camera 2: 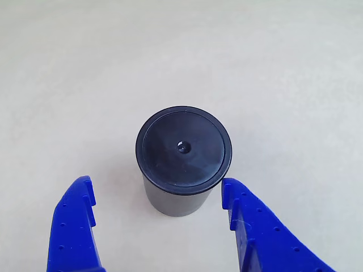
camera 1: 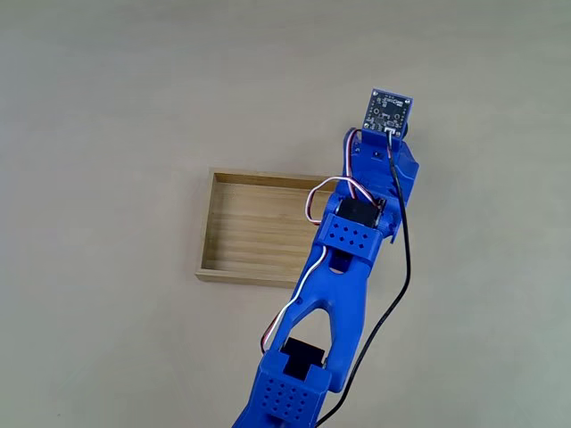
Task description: Place the black cylinder in the wooden box then return to rest.
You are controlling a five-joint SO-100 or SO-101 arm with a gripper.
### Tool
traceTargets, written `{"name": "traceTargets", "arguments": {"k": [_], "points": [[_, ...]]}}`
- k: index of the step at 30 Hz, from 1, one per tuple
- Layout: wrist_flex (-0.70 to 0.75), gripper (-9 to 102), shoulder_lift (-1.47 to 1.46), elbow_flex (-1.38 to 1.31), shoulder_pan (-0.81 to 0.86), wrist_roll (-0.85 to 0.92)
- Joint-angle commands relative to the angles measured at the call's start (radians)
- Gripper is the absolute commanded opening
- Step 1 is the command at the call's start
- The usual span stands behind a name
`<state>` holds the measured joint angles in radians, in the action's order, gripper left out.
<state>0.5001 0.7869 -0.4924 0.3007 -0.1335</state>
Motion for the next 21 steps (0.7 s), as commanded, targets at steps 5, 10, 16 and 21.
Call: {"name": "traceTargets", "arguments": {"k": [5,10,16,21], "points": [[-0.04,34,-0.038,-0.156,0.005,0.0],[-0.04,34,-0.028,-0.175,0.011,-0.003],[-0.04,34,-0.025,-0.175,0.02,-0.006],[-0.04,34,-0.023,-0.175,0.032,-0.017]]}}
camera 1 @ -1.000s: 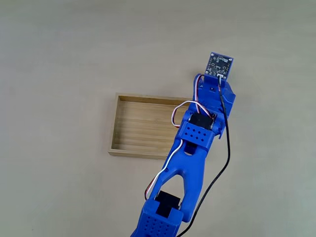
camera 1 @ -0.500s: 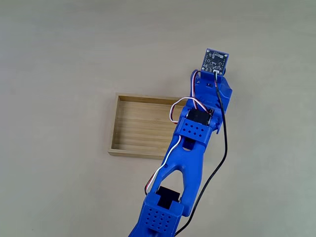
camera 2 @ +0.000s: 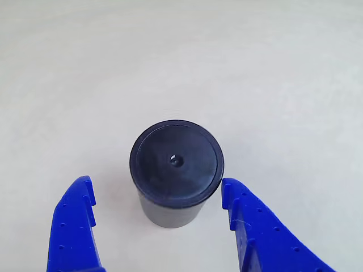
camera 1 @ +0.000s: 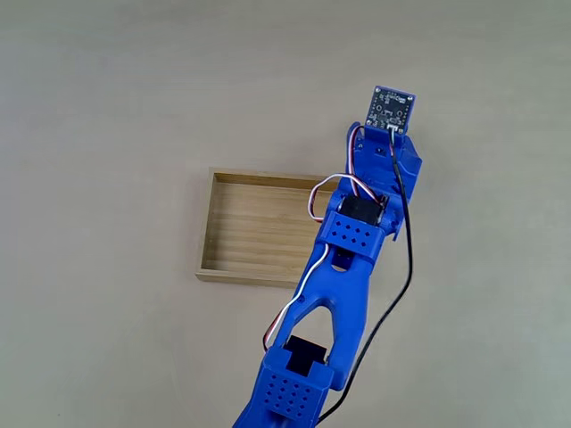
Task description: Place the black cylinder in the wooden box then return to rest.
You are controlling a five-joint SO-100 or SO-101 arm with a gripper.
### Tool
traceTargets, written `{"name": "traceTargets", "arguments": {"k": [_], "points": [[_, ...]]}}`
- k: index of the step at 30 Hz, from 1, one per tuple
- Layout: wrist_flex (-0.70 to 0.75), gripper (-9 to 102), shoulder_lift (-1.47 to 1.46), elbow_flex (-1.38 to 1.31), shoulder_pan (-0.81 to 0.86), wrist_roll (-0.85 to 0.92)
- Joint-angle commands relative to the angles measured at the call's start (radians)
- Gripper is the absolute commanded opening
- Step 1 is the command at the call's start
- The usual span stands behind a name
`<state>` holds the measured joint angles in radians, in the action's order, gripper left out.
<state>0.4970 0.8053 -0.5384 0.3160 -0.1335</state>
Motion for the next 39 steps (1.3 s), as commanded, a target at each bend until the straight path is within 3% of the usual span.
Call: {"name": "traceTargets", "arguments": {"k": [1,39], "points": [[-0.037,34,-0.041,-0.129,0.018,-0.018],[-0.037,34,0.124,-0.341,-0.003,-0.034]]}}
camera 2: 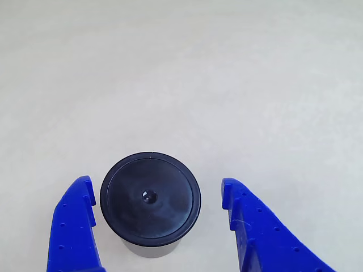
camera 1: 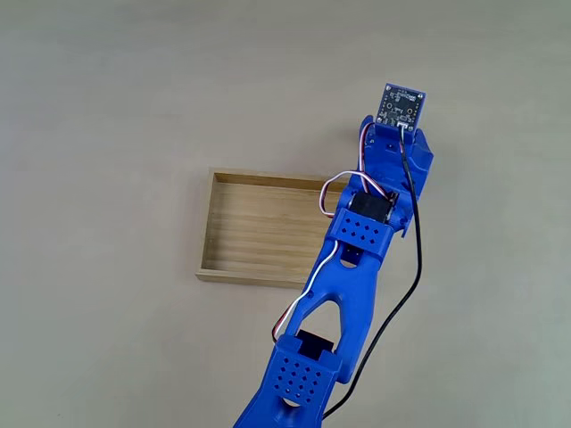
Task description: Place the black cylinder in the wooden box then return to rest.
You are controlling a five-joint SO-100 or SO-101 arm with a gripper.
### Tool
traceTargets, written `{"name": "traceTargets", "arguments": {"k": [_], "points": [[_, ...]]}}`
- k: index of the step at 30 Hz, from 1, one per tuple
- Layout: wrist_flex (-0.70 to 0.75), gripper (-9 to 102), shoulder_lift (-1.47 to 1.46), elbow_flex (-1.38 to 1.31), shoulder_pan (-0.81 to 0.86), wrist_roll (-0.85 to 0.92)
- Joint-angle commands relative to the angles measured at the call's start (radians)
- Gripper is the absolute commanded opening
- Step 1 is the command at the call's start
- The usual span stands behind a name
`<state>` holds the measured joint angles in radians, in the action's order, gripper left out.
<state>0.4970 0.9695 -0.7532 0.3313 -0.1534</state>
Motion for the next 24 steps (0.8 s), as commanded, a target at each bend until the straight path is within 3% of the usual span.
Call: {"name": "traceTargets", "arguments": {"k": [1,16,24], "points": [[-0.037,33,-0.037,-0.127,-0.018,-0.014],[-0.037,32,0.023,-0.192,-0.028,-0.015],[-0.037,24,0.032,-0.204,-0.034,-0.015]]}}
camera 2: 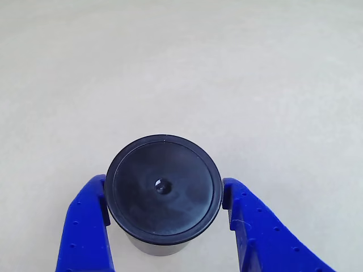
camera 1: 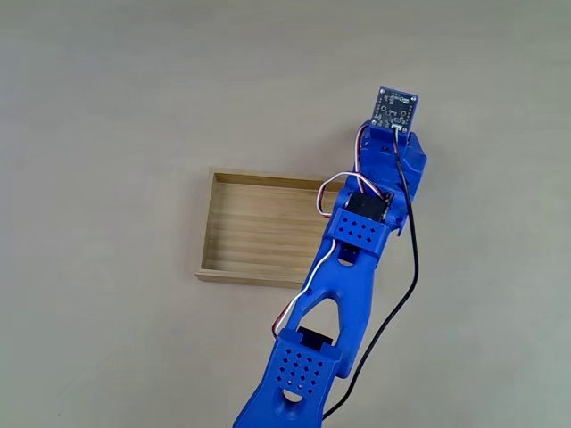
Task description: Place the black cylinder in the wooden box then return to rest.
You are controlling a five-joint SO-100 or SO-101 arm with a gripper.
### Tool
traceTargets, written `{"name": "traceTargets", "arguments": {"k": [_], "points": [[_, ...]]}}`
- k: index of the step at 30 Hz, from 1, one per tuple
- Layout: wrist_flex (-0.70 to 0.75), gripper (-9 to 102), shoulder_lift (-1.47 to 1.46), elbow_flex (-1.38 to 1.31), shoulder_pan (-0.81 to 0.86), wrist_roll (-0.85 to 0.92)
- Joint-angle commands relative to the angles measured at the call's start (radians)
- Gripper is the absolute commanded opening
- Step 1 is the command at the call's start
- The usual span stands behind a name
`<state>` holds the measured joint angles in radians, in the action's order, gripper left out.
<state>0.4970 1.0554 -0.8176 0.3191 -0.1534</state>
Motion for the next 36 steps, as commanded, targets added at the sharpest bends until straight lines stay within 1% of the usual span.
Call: {"name": "traceTargets", "arguments": {"k": [1,7,15,22,36], "points": [[-0.037,24,-0.052,-0.141,-0.021,-0.015],[-0.037,18,-0.051,-0.146,-0.021,-0.015],[-0.032,16,-0.083,-0.132,-0.017,-0.009],[-0.028,16,-0.259,0.025,-0.015,-0.008],[-0.029,16,-0.563,0.291,-0.044,0.051]]}}
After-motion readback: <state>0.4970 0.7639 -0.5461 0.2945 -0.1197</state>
